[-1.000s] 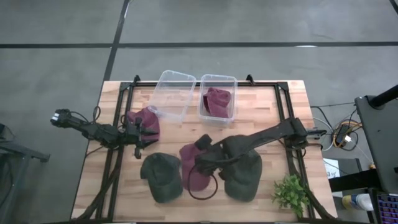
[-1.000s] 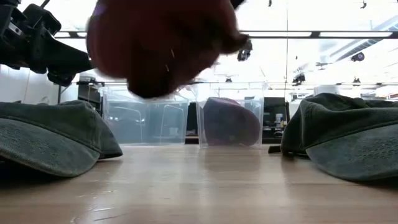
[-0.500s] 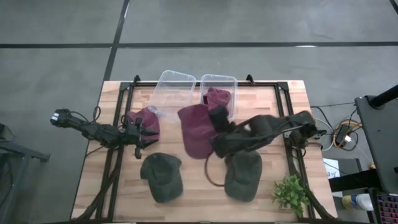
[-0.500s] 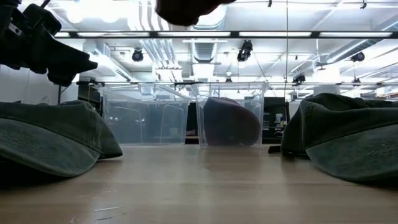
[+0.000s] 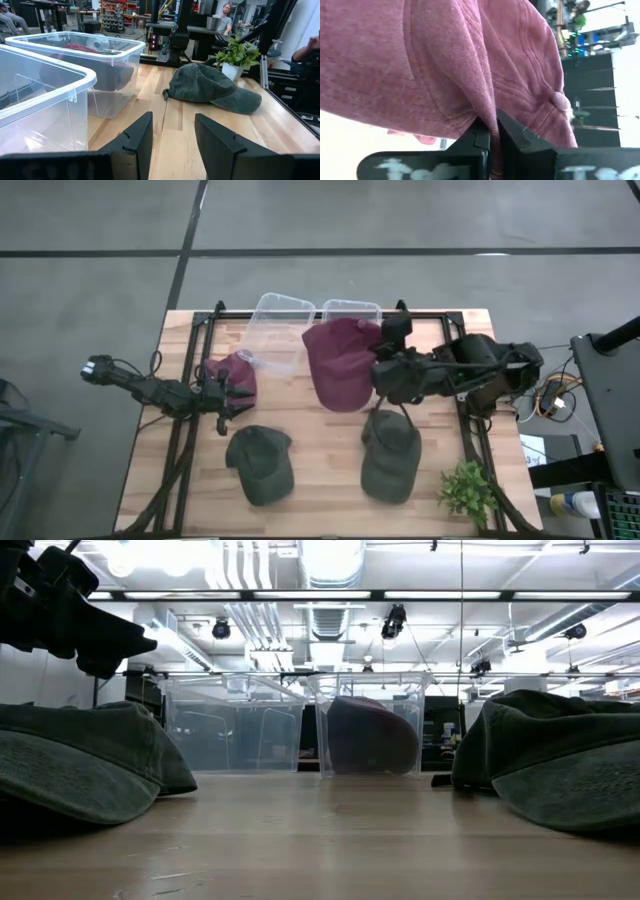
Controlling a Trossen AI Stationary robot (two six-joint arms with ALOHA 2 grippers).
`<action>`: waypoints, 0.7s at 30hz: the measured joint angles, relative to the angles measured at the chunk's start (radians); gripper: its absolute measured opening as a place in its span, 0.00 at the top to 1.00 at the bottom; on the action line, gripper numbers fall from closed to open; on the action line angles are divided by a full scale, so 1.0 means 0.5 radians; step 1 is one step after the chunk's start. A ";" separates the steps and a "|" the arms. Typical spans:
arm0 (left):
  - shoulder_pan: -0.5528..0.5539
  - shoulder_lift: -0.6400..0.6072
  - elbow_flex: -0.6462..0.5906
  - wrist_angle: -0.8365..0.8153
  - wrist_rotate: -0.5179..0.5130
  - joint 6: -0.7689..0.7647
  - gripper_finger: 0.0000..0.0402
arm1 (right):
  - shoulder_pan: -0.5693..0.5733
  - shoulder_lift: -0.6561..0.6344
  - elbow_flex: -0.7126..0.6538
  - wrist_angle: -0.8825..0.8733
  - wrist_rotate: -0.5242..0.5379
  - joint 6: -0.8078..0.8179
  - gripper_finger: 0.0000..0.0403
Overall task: Pick & Place hat
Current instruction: Put the bottom red cap into the right transparent bin
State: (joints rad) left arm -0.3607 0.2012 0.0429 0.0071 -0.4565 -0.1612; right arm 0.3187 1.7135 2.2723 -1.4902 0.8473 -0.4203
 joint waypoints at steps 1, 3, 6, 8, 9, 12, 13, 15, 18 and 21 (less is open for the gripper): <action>0.000 0.000 0.000 0.000 0.000 0.000 0.65 | 0.001 -0.007 0.000 -0.001 0.011 -0.007 0.98; 0.000 0.000 0.000 0.000 0.000 0.000 0.65 | 0.004 -0.008 0.000 -0.001 0.021 -0.009 0.98; 0.002 0.000 0.000 0.000 0.000 -0.001 0.65 | 0.003 -0.007 -0.005 -0.003 0.021 -0.012 0.98; 0.002 0.000 0.000 0.000 0.000 -0.001 0.65 | 0.002 -0.001 -0.008 -0.007 0.025 -0.012 0.98; 0.002 0.000 0.000 0.000 0.000 -0.001 0.65 | 0.002 0.001 -0.008 -0.013 0.025 -0.011 0.98; 0.002 0.000 0.000 0.000 0.000 0.000 0.65 | -0.004 0.007 -0.013 -0.039 0.031 -0.003 0.98; 0.002 0.000 0.000 0.000 0.000 -0.001 0.65 | -0.012 0.007 -0.017 -0.044 0.034 0.010 0.98; 0.002 0.000 0.000 0.000 0.000 -0.001 0.65 | -0.042 0.006 -0.034 -0.051 0.034 0.046 0.98; 0.001 0.000 0.000 0.000 0.000 -0.001 0.65 | -0.122 0.003 -0.089 -0.053 0.034 0.038 0.98; 0.001 0.000 0.000 0.000 0.000 0.000 0.65 | -0.236 0.002 -0.164 -0.058 0.001 -0.004 0.98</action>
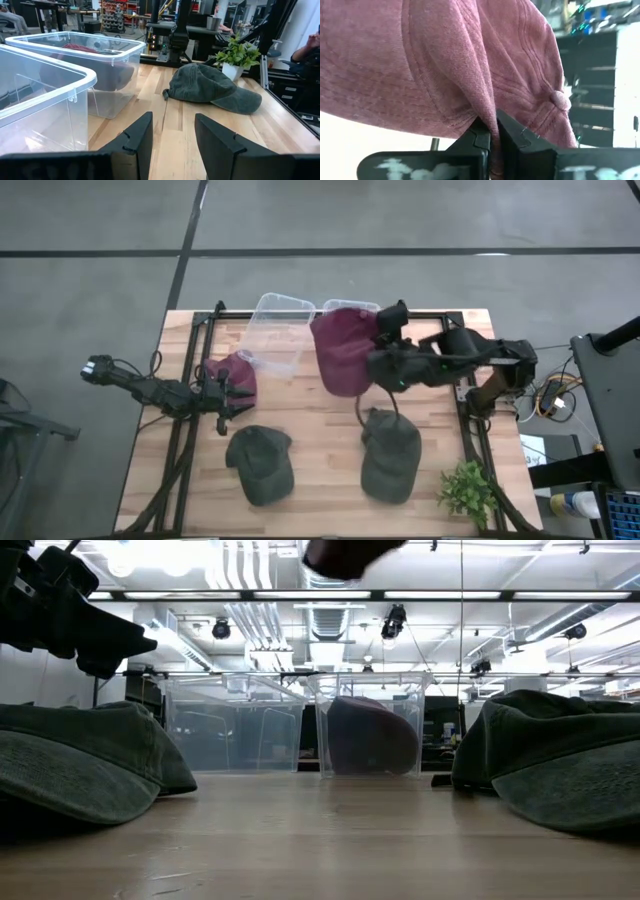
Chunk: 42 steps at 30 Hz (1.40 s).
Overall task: Pick & Place hat
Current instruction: Put the bottom red cap into the right transparent bin
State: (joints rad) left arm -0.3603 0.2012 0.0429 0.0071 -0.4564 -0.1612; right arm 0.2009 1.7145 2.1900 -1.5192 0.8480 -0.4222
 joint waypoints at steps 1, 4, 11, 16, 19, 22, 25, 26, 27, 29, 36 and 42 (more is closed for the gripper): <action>0.000 0.000 0.000 0.000 0.000 -0.001 0.65 | -0.045 0.000 -0.031 0.001 -0.030 -0.009 0.98; 0.000 0.000 0.000 0.000 0.000 0.000 0.65 | -0.182 -0.002 -0.135 0.001 -0.076 -0.013 0.98; -0.001 0.000 0.000 0.000 -0.001 -0.001 0.65 | -0.486 -0.028 -0.361 0.169 -0.328 -0.192 0.98; -0.002 0.000 0.000 0.000 -0.001 -0.001 0.65 | -0.640 -0.114 -0.589 0.497 -0.415 -0.411 0.98; -0.001 0.000 0.000 0.000 0.000 -0.001 0.65 | -0.709 -0.194 -0.731 0.624 -0.509 -0.496 0.98; -0.001 0.000 0.000 0.000 -0.001 0.000 0.65 | -0.769 -0.273 -0.890 0.703 -0.533 -0.505 0.98; -0.001 0.000 0.000 -0.001 -0.001 0.005 0.65 | -0.809 -0.359 -1.028 0.852 -0.554 -0.534 0.98; -0.001 0.000 0.000 -0.001 -0.001 0.009 0.65 | -0.813 -0.389 -1.073 0.920 -0.555 -0.565 0.98; -0.001 0.000 0.000 -0.001 -0.001 0.011 0.65 | -0.813 -0.414 -1.117 0.982 -0.555 -0.600 0.98; -0.001 -0.001 0.000 -0.001 -0.001 0.012 0.65 | -0.819 -0.455 -1.205 1.087 -0.564 -0.653 0.98; -0.001 -0.001 0.000 0.000 -0.001 0.010 0.65 | -0.883 -0.536 -1.450 1.233 -0.630 -0.614 0.98; -0.001 -0.001 0.000 0.000 -0.001 0.009 0.65 | -0.923 -0.537 -1.614 1.511 -0.659 -0.617 0.98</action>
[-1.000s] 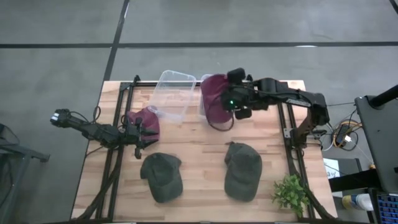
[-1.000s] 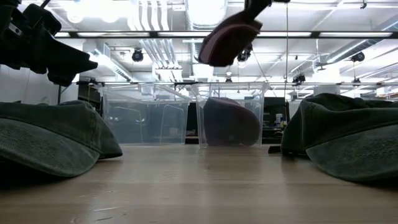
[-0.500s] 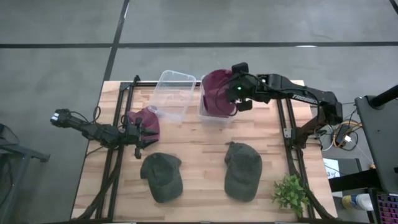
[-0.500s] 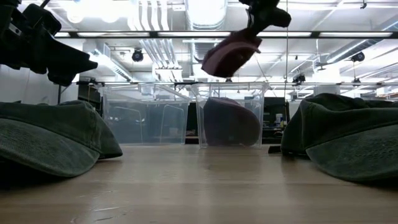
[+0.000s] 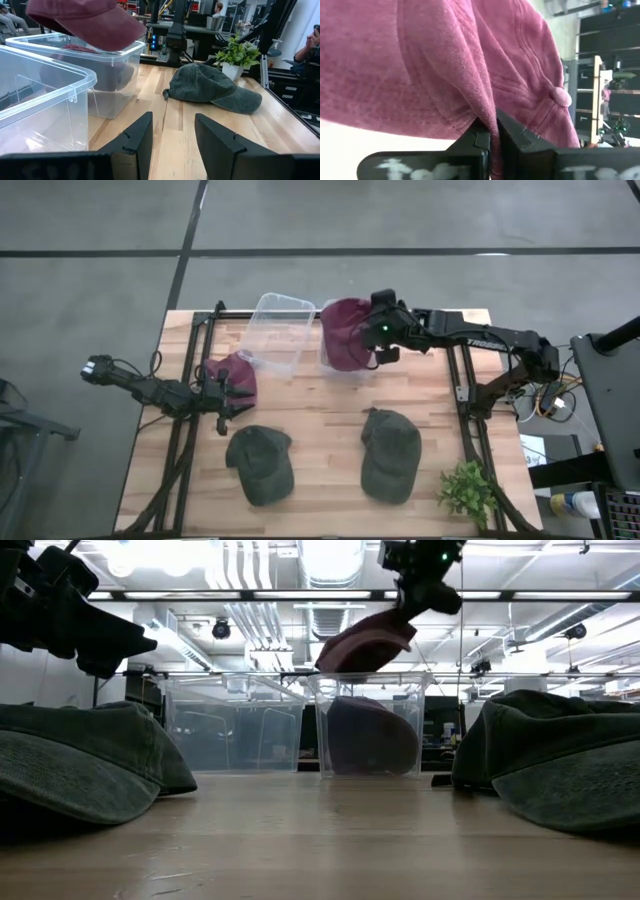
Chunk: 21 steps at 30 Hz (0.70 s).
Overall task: Pick & Place hat
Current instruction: Put the bottom red cap into the right transparent bin
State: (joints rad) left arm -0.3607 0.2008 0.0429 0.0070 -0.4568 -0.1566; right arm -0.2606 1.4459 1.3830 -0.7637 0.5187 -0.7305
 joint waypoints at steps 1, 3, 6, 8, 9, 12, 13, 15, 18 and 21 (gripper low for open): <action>0.000 0.000 0.000 0.000 0.000 0.000 0.65 | -0.013 -0.001 -0.027 0.030 0.002 -0.006 0.98; 0.002 0.000 0.000 0.000 0.000 -0.001 0.65 | -0.041 0.006 -0.080 0.037 0.008 -0.010 0.98; 0.002 0.000 0.000 0.000 0.000 -0.002 0.65 | -0.079 0.009 -0.152 0.037 0.008 0.031 0.98; 0.002 0.000 0.000 0.000 0.000 -0.002 0.65 | -0.095 0.008 -0.185 0.041 0.008 0.055 0.98; 0.002 0.000 0.000 0.000 0.000 -0.002 0.65 | -0.098 0.010 -0.197 0.042 0.008 0.064 0.98; 0.002 0.001 0.000 0.000 0.000 -0.002 0.65 | -0.098 0.021 -0.213 0.055 0.008 0.052 0.98; 0.002 0.000 0.000 0.000 0.000 -0.002 0.65 | -0.097 0.029 -0.220 0.064 0.006 0.045 0.98; 0.002 0.000 0.000 0.000 0.000 -0.002 0.65 | -0.097 0.048 -0.223 0.085 -0.034 0.048 0.98; 0.001 0.000 0.000 0.000 0.000 -0.002 0.65 | -0.097 0.089 -0.225 0.084 -0.090 0.022 0.98; 0.001 0.000 0.000 0.000 0.000 -0.002 0.65 | -0.097 0.147 -0.225 0.084 -0.094 -0.039 0.98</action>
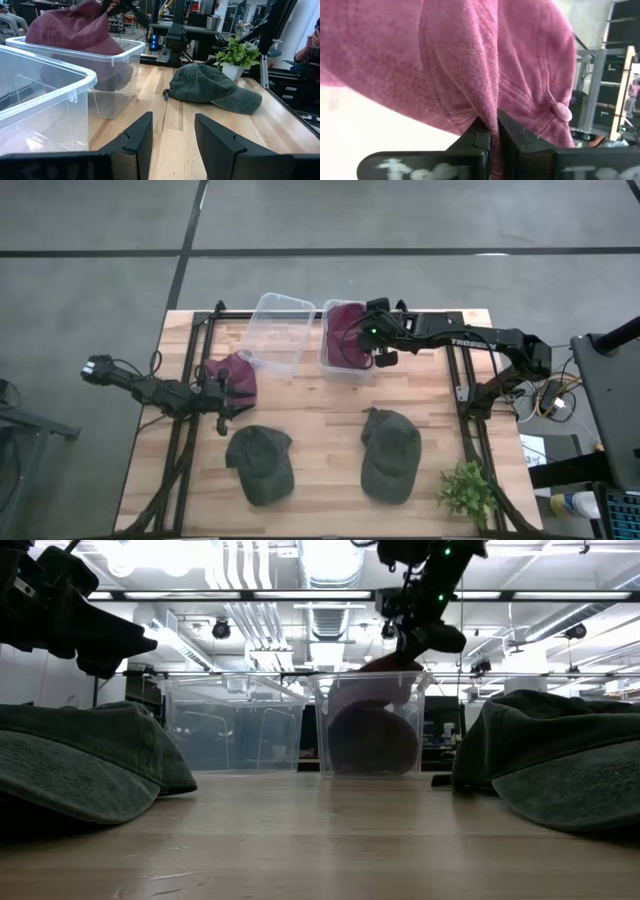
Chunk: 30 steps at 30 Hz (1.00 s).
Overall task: Pick & Place hat
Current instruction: Put the bottom red cap into the right transparent bin
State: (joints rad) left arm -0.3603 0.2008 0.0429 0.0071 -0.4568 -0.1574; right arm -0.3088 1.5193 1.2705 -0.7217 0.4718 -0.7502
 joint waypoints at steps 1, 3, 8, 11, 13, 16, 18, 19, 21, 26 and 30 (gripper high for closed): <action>0.000 0.000 0.000 0.000 0.000 0.000 0.65 | 0.000 0.019 -0.002 -0.002 -0.004 -0.011 0.98; 0.000 0.000 0.000 0.000 -0.001 0.000 0.65 | 0.000 0.059 -0.002 -0.004 -0.004 -0.014 0.98; 0.000 0.000 0.000 0.000 0.000 0.000 0.65 | -0.002 0.135 -0.002 -0.010 -0.010 -0.018 0.98; -0.002 0.000 0.000 0.000 -0.001 0.000 0.65 | -0.021 0.137 -0.020 -0.021 -0.021 -0.019 0.98; -0.002 0.000 0.000 0.000 -0.001 0.000 0.65 | -0.035 0.128 -0.029 -0.038 -0.025 -0.019 0.98; -0.002 0.000 0.000 -0.001 0.000 0.003 0.65 | -0.050 0.118 -0.033 -0.065 -0.025 -0.019 0.98; -0.002 0.000 0.000 -0.001 -0.001 0.004 0.65 | -0.052 0.115 -0.031 -0.060 -0.025 -0.019 0.98; -0.002 0.000 0.000 -0.001 -0.001 0.004 0.65 | -0.052 0.115 -0.029 -0.062 -0.025 -0.019 0.98; -0.002 0.000 0.000 0.000 -0.001 0.005 0.65 | -0.051 0.115 -0.019 -0.063 -0.025 -0.019 0.98; -0.001 0.000 0.000 -0.001 -0.001 0.005 0.65 | -0.051 0.115 0.020 -0.062 -0.016 -0.019 0.97; -0.001 0.000 0.000 -0.001 -0.001 0.005 0.65 | -0.054 0.114 0.057 -0.060 -0.003 -0.004 0.92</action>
State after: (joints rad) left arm -0.3607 0.2008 0.0429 0.0067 -0.4572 -0.1547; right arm -0.3359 1.5764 1.2987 -0.7517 0.4703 -0.7522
